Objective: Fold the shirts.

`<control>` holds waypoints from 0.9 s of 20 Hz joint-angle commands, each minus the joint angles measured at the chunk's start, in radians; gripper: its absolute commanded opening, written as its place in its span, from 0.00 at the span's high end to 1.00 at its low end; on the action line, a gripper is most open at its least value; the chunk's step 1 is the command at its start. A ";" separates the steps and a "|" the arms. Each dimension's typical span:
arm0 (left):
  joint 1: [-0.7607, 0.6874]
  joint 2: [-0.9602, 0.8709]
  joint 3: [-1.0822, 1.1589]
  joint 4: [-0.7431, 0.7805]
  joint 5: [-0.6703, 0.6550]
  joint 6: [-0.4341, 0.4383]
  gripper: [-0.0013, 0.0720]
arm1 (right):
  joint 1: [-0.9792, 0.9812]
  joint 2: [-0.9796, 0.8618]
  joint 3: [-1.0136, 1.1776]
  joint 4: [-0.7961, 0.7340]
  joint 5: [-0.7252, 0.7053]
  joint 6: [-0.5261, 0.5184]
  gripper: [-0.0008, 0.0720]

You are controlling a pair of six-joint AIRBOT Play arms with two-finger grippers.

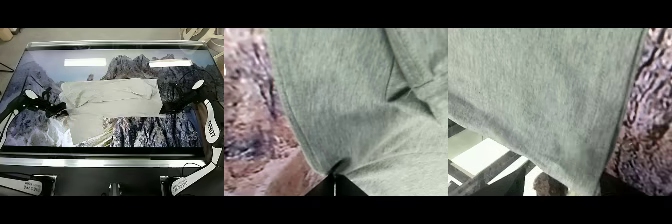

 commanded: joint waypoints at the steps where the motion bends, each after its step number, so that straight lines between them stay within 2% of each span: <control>1: -0.001 0.019 0.001 -0.008 -0.002 0.019 0.95 | 0.026 -0.019 -0.002 0.005 -0.035 0.011 0.50; 3: 0.000 0.035 0.001 -0.008 -0.002 0.032 0.95 | 0.051 -0.019 -0.001 0.008 -0.039 0.002 0.84; 4: 0.001 0.051 0.005 -0.007 0.002 0.040 0.95 | 0.059 -0.015 0.002 0.008 -0.043 -0.009 0.96; 7: 0.002 0.146 0.097 0.004 0.004 0.078 0.95 | 0.050 0.089 0.006 0.019 -0.069 -0.073 0.96; 10: 0.002 0.335 0.319 0.004 0.013 0.108 0.95 | 0.032 0.332 0.075 0.018 -0.159 -0.105 0.97; 12: 0.002 0.477 0.502 0.003 0.082 0.107 0.95 | 0.026 0.549 0.161 0.016 -0.302 -0.160 0.97; 15: 0.002 0.685 0.719 0.003 0.285 0.106 0.95 | 0.026 0.904 0.207 0.002 -0.573 -0.250 0.96; 16: 0.002 0.747 0.741 0.003 0.333 0.106 0.95 | 0.026 1.005 0.207 -0.026 -0.608 -0.249 0.97; 18: 0.002 0.853 0.737 0.003 0.351 0.105 0.95 | 0.026 1.140 0.207 -0.073 -0.580 -0.211 0.97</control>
